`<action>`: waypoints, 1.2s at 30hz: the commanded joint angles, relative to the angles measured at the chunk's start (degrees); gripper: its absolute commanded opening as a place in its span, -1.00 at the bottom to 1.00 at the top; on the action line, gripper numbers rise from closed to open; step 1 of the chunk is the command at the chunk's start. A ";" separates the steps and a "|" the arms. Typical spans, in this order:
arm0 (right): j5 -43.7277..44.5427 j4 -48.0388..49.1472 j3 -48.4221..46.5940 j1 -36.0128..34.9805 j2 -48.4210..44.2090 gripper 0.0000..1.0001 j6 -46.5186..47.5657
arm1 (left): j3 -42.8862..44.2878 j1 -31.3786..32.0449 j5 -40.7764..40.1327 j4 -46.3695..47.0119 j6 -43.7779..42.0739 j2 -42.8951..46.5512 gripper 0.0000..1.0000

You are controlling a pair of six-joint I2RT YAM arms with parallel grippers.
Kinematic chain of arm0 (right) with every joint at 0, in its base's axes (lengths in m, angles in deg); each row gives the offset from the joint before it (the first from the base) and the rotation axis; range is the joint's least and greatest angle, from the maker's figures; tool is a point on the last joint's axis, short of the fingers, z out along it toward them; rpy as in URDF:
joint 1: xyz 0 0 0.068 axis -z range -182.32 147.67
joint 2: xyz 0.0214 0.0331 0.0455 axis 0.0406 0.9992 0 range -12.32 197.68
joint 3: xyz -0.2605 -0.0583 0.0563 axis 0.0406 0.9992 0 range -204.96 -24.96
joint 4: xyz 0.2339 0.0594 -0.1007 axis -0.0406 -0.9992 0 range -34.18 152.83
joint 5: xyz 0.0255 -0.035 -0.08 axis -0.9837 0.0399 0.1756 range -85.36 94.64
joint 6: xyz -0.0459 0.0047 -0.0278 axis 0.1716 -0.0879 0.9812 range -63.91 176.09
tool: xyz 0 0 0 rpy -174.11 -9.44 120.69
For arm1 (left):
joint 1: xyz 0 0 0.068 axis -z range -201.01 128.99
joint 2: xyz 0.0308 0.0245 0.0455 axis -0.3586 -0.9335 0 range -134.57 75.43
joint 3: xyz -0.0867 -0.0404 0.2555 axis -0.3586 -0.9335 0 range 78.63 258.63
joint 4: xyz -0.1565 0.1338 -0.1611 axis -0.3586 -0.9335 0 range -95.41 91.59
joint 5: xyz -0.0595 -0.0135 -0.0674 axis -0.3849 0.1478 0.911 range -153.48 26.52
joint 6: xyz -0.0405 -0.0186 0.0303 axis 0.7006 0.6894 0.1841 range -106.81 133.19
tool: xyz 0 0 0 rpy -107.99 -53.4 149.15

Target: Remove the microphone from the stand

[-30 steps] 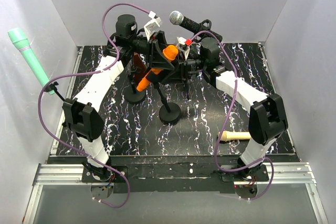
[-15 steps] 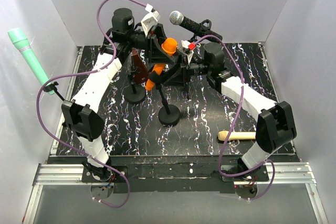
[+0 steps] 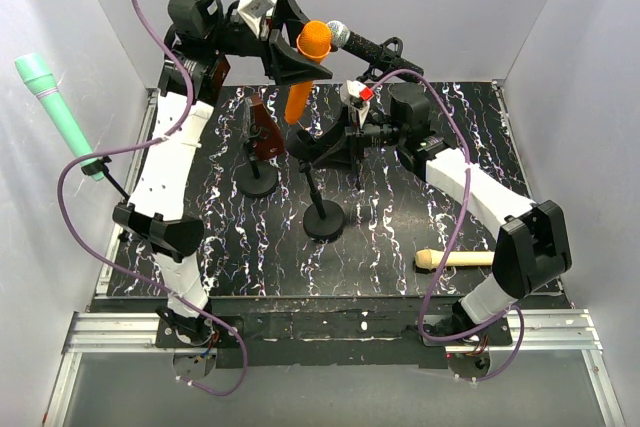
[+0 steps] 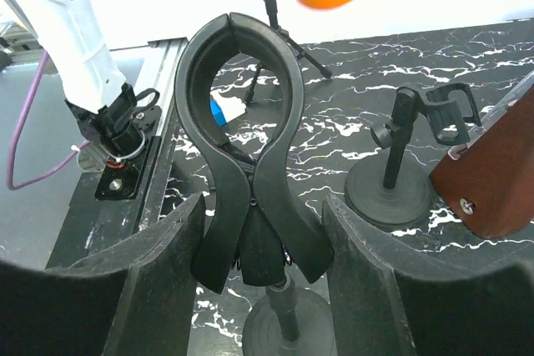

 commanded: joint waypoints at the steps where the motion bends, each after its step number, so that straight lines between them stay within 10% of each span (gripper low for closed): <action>1: 1.14 -12.76 -0.41 -0.42 0.53 -0.41 4.57 | 0.01 -0.60 -5.39 -3.01 -3.27 1.28 -1.00; 6: 1.05 -21.02 -4.89 0.90 -0.52 0.53 6.50 | -4.74 -0.60 -7.85 -3.28 -6.78 3.83 -1.00; 8: 0.79 -23.83 -6.65 1.51 -1.57 0.62 7.81 | -6.06 -0.60 -9.43 -2.84 -7.31 4.19 -1.00; 19: 3.25 -33.42 -15.88 5.38 -10.45 0.73 8.53 | -7.90 -0.60 -17.07 -2.67 -10.30 4.01 -1.00; 36: 13.97 -22.18 -35.04 4.07 1.76 0.69 -4.83 | -7.82 -0.07 -24.29 10.34 13.86 0.41 -1.00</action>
